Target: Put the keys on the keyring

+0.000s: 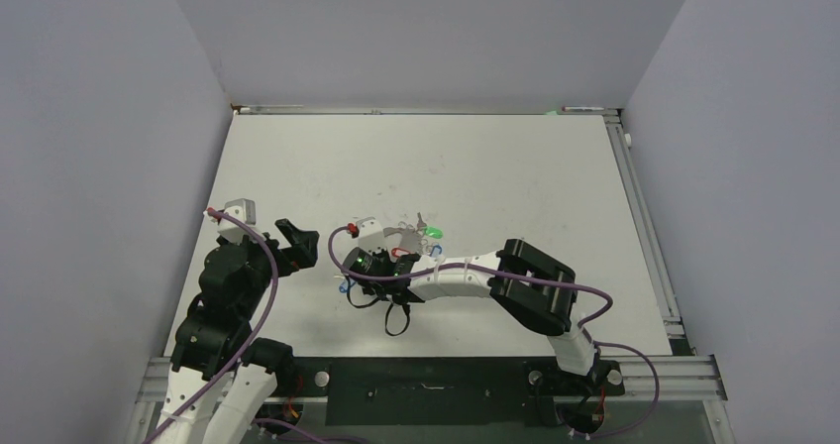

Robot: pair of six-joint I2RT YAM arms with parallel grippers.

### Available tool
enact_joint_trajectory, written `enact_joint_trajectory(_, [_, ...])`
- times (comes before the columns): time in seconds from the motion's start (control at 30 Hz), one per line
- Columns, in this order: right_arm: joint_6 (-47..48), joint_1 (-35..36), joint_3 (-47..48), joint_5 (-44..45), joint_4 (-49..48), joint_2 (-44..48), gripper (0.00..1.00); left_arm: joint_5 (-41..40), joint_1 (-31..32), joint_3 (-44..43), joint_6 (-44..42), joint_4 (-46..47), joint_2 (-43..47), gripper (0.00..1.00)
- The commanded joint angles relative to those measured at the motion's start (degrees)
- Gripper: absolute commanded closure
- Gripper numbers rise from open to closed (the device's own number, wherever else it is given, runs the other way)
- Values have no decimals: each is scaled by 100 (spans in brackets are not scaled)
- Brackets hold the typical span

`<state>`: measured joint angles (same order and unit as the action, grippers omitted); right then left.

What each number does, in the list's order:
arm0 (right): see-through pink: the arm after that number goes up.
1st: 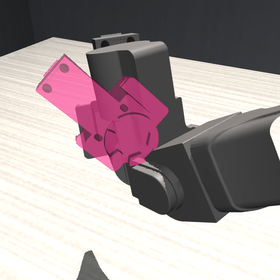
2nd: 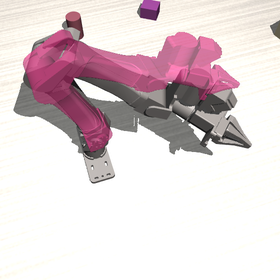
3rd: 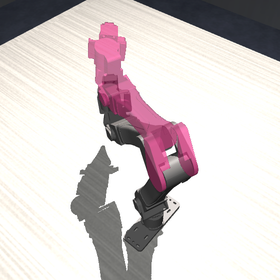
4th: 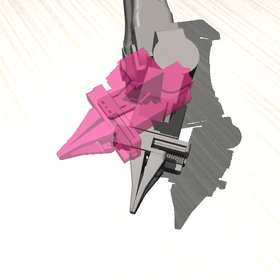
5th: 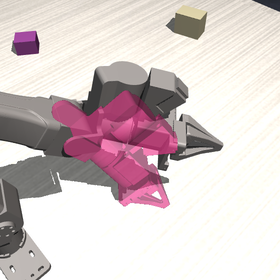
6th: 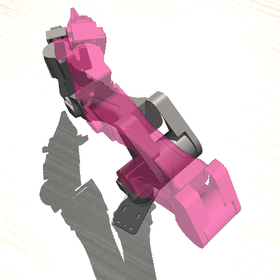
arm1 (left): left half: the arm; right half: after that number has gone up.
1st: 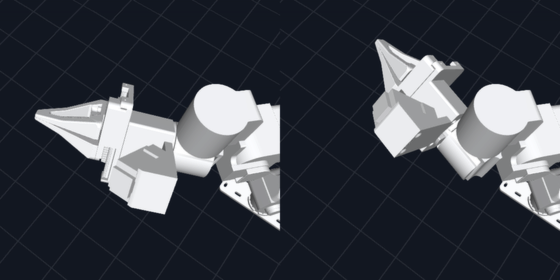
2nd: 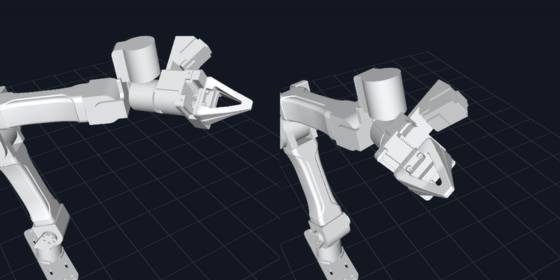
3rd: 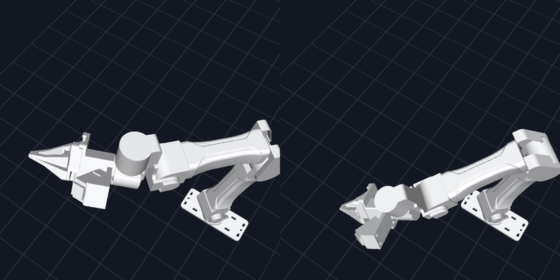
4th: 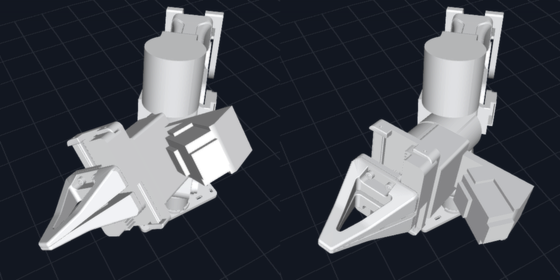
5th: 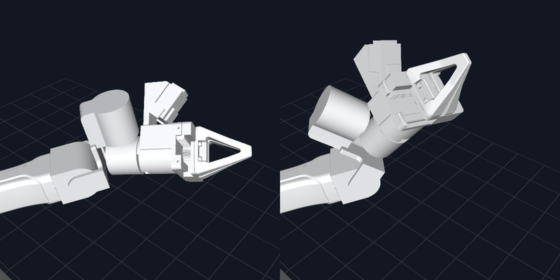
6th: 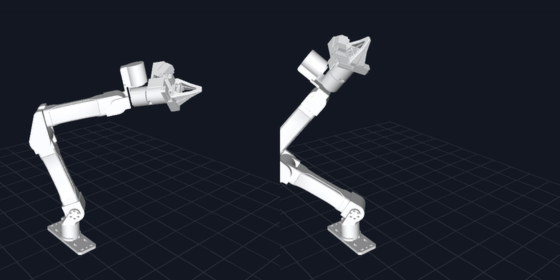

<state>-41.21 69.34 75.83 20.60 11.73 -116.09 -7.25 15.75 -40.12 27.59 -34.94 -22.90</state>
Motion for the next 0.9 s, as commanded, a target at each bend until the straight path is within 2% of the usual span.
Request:
enact_joint_trajectory(0.0, [70,-26,252,198,31,0,84,39,-32,-66,-35,196,28,4])
enact_joint_trajectory(0.13, [78,-29,257,180,43,-4,95,36,-36,-66,-38,198,22,4])
enact_joint_trajectory(0.33, [130,-26,257,216,180,235,95,45,-37,-60,-36,207,-3,4])
enact_joint_trajectory(0.5, [-15,-33,231,105,401,781,95,175,-33,-44,-68,252,-47,4])
enact_joint_trajectory(0.87, [-756,-254,676,-405,1665,1738,95,909,-25,269,-269,834,39,4])
